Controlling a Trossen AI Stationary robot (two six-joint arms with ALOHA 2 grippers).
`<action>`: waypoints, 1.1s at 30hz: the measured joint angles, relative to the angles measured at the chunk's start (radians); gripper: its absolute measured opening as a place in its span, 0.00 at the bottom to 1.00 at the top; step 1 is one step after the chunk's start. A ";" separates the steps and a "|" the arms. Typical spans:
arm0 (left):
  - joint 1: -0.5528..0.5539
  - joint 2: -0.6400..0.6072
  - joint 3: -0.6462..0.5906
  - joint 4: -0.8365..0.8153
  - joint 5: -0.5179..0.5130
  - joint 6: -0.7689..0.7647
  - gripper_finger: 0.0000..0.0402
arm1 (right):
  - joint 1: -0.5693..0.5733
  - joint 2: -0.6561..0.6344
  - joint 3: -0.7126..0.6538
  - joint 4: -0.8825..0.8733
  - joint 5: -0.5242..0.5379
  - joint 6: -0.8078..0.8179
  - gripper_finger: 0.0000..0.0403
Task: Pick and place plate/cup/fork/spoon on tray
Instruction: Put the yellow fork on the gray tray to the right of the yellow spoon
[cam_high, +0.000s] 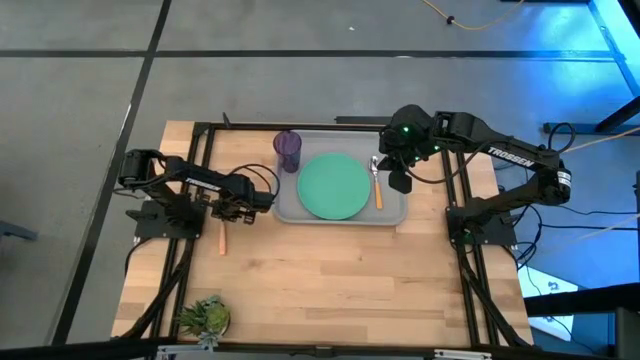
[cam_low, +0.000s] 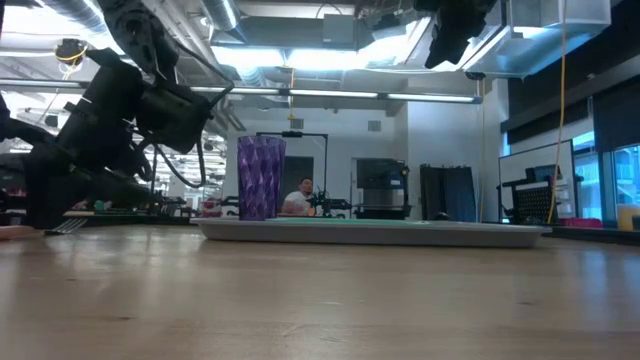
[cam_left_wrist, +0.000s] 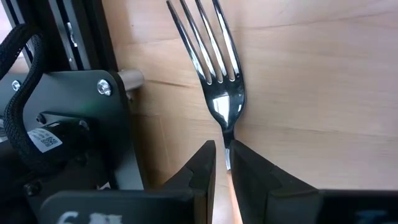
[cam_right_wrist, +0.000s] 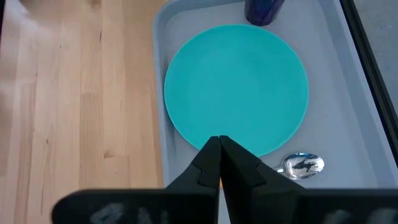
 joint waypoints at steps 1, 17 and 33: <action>0.000 0.000 0.000 0.003 0.000 0.000 0.11 | 0.000 0.000 0.000 0.000 0.000 0.001 0.03; -0.011 0.000 0.024 0.003 0.000 -0.016 0.11 | 0.000 0.000 0.000 0.000 0.000 0.003 0.03; -0.011 -0.092 0.024 -0.002 -0.008 -0.016 0.11 | 0.000 0.000 0.000 0.000 0.000 0.004 0.03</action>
